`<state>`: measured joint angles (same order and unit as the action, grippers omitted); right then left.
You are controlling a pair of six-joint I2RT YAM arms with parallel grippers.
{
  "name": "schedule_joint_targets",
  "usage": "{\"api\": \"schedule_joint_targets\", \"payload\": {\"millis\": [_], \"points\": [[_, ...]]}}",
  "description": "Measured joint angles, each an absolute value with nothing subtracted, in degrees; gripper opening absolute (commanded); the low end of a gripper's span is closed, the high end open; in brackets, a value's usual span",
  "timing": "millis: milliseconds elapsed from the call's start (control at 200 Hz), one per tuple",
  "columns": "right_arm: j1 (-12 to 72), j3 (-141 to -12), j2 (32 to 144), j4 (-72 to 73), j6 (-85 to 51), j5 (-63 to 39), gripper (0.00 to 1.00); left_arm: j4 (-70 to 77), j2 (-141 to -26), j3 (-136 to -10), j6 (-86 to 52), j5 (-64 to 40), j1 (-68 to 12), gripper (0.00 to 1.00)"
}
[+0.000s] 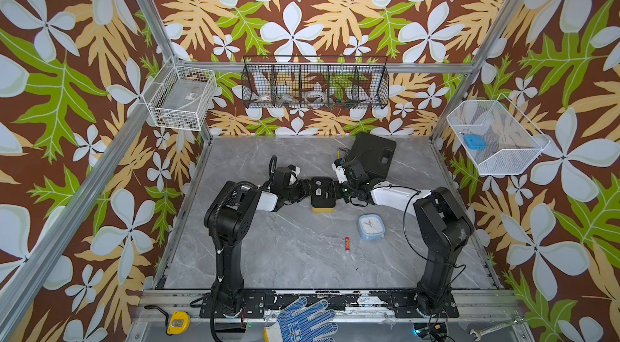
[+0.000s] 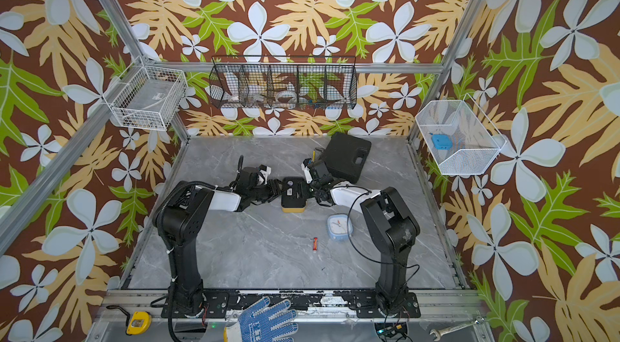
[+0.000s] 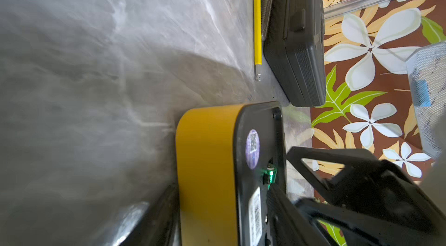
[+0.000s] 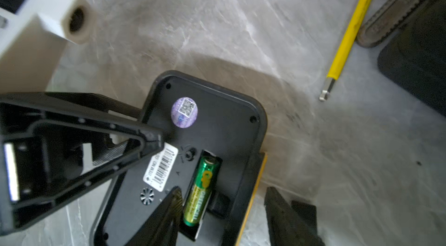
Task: Insert the battery into the alarm
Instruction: Install the battery in the alarm.
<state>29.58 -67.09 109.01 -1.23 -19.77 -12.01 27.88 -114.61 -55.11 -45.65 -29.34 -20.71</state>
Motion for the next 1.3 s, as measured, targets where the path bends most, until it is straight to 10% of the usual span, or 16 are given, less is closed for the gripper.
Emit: {"api": "schedule_joint_targets", "payload": {"millis": [881, 1301], "points": [[27.1, -73.0, 116.6, -2.4, -24.0, -20.9, 0.35, 22.9, -113.5, -56.2, -42.6, -24.1, -21.0, 0.56], [27.4, -77.0, 114.6, -10.2, -21.7, -14.7, 0.56, 22.0, -113.6, -56.6, -43.5, -20.8, -21.6, 0.49]]}}
